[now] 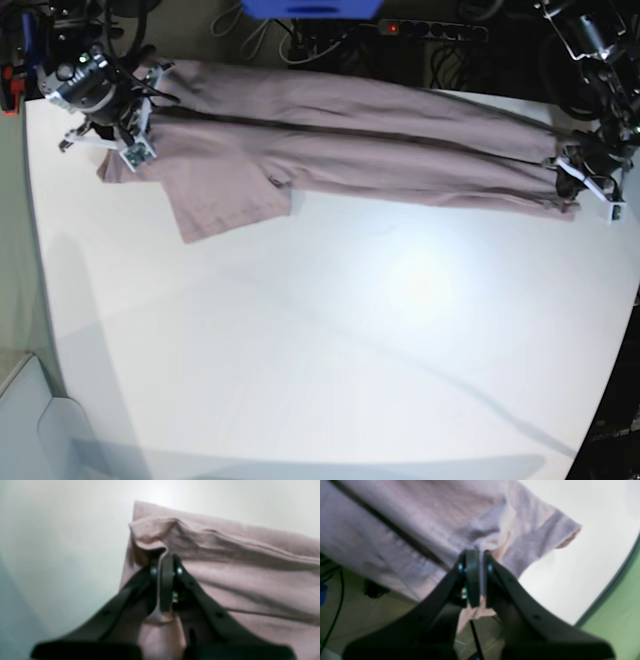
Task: Layout the t-shirt on the table in an organized manner, then fold the t-shirt properly
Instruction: 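Lift the grasped edge with both grippers and fold it over toward the collar, then regrasp the strip ends with both grippers and pull them apart to straighten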
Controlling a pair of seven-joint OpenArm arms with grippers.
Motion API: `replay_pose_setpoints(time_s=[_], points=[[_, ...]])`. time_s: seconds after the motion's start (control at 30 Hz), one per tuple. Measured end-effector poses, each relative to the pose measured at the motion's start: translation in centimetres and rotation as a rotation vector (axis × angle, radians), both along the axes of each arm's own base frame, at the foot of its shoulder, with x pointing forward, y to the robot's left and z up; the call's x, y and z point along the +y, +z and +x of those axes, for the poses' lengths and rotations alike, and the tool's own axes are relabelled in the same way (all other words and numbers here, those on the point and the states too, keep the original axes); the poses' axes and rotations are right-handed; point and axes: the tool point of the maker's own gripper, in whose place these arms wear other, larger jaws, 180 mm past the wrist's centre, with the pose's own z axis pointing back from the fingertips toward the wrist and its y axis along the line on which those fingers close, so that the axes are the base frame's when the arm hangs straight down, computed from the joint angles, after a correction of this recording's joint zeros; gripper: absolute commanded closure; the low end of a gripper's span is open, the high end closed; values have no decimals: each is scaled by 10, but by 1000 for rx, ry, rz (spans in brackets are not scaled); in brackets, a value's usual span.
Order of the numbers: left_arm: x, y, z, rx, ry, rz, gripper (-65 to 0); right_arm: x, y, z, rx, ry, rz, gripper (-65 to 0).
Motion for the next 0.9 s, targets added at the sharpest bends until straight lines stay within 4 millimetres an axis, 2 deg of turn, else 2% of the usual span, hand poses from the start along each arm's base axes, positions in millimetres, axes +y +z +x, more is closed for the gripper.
replay_pose_setpoints(time_s=[0.13, 0.27, 0.4, 0.63, 0.7, 0.9], points=[[0, 1, 2, -1, -1, 2, -7, 1, -10, -6, 34, 6, 10, 0], [2, 1, 2, 7, -3, 7, -7, -4, -29, -3, 81, -18, 26, 0], [2, 1, 3, 4, -2, 6, -7, -6, -36, -1, 90, -32, 43, -3], [2, 1, 3, 5, -2, 7, -7, -11, -35, 4, 84, -31, 27, -224], [1, 1, 3, 5, -2, 5, -6, -13, -37, 15, 77, -40, 37, -257], [-1, 1, 4, -3, -1, 0, -6, -15, -46, 83, 25, -50, 137, -260]])
